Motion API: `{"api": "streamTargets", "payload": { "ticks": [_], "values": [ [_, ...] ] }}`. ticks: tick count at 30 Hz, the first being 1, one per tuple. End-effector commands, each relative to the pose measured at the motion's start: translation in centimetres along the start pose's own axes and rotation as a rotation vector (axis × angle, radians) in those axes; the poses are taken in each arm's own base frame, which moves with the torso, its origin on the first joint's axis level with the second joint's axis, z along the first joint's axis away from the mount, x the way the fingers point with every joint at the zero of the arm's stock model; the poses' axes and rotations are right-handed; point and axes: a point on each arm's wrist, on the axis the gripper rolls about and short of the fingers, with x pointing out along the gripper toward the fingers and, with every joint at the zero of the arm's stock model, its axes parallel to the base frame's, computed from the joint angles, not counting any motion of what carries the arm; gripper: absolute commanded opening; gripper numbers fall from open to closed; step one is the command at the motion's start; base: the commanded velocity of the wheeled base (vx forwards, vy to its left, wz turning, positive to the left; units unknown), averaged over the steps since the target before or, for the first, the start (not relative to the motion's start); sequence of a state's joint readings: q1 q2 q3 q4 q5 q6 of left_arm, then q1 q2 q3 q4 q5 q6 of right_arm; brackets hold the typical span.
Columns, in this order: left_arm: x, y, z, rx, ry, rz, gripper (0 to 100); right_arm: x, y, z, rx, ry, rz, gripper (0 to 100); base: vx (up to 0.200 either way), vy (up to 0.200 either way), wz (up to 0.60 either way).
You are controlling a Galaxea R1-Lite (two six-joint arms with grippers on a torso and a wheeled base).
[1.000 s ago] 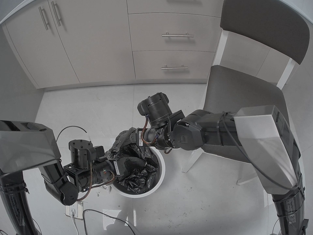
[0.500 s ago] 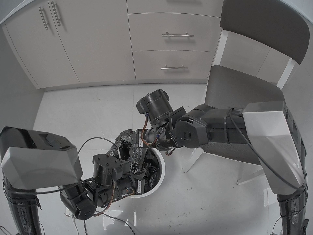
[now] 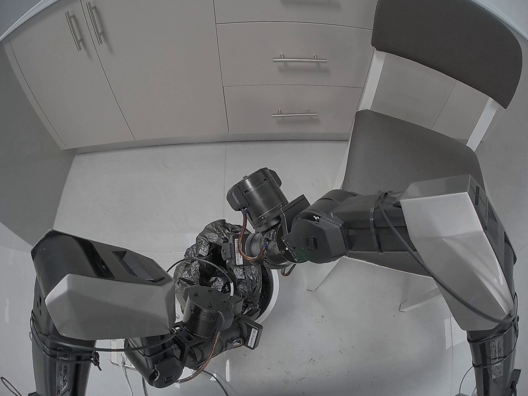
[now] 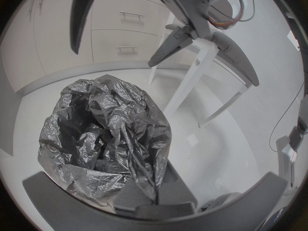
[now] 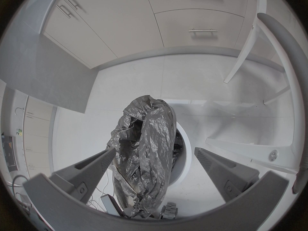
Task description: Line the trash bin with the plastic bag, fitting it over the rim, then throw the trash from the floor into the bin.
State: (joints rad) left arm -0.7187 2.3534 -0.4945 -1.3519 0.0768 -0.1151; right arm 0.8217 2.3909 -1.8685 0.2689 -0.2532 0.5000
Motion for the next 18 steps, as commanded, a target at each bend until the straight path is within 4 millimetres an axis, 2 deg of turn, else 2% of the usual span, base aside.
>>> {"api": "streamTargets", "payload": {
  "ticks": [1, 9, 12, 18],
  "values": [
    [0.4, -0.8, -0.8, 0.015, 0.023, -0.013, 0, 0.5, -0.2, -0.7, -0.008, 0.026, -0.014, 100, 0.0, 0.0, 0.0],
    [0.6, -0.8, -1.2, 0.017, 0.034, -0.002, 0, 1.5, -0.6, -2.1, -0.026, 0.071, -0.04, 100, 0.0, 0.0, 0.0],
    [0.7, -0.8, -1.4, 0.017, 0.037, -0.002, 0, 2.4, -0.6, -3.3, -0.039, 0.103, -0.052, 100, 0.0, 0.0, 0.0],
    [0.7, -0.8, -1.4, 0.016, 0.037, -0.002, 0, 3.2, -0.7, -3.9, -0.044, 0.12, -0.065, 100, 0.0, 0.0, 0.0]
  ]
}}
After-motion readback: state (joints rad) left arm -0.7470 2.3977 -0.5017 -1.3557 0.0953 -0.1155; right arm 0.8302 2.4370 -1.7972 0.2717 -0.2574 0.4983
